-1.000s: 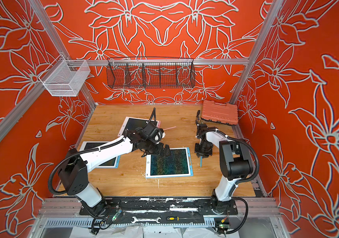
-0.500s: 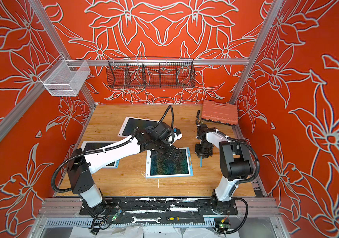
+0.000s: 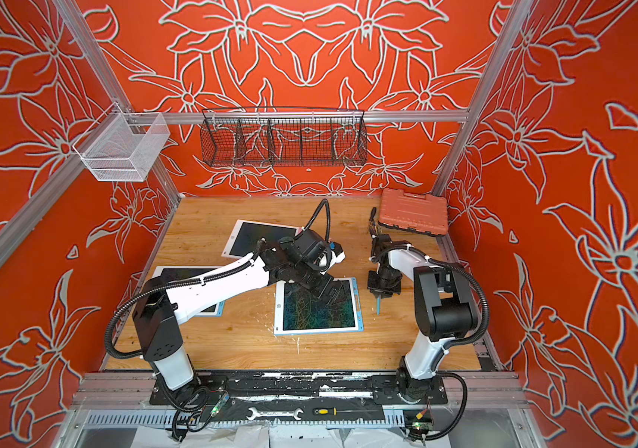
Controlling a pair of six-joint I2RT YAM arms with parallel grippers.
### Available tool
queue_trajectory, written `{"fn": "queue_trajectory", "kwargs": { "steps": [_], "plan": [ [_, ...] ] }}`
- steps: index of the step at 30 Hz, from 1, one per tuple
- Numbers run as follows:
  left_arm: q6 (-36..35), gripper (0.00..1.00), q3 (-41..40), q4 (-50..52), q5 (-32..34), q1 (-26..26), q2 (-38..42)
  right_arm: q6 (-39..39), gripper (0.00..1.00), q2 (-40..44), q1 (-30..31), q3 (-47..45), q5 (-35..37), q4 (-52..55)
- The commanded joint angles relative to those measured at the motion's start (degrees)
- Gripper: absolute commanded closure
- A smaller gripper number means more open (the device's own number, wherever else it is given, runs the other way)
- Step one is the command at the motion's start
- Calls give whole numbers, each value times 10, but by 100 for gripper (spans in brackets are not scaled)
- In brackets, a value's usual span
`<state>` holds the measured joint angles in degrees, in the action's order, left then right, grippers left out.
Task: Place the stylus back onto the writing tablet
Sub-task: Pick up the stylus from the center of the board.
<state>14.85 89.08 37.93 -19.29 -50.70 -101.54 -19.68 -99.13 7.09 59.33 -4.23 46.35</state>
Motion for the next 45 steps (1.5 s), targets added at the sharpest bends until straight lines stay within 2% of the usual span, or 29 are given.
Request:
{"fn": "queue_trajectory", "kwargs": {
  "steps": [1, 14, 45],
  "plan": [
    [-2, 3, -3, 9, 5, -5, 3, 4, 82, -27, -2, -28, 1, 3],
    [3, 3, -3, 11, 12, -5, 2, 8, 91, -28, -2, -30, -1, 3],
    [2, 3, -1, 14, 19, -5, -2, 2, 95, -1, -2, -36, 7, 23]
  ]
}}
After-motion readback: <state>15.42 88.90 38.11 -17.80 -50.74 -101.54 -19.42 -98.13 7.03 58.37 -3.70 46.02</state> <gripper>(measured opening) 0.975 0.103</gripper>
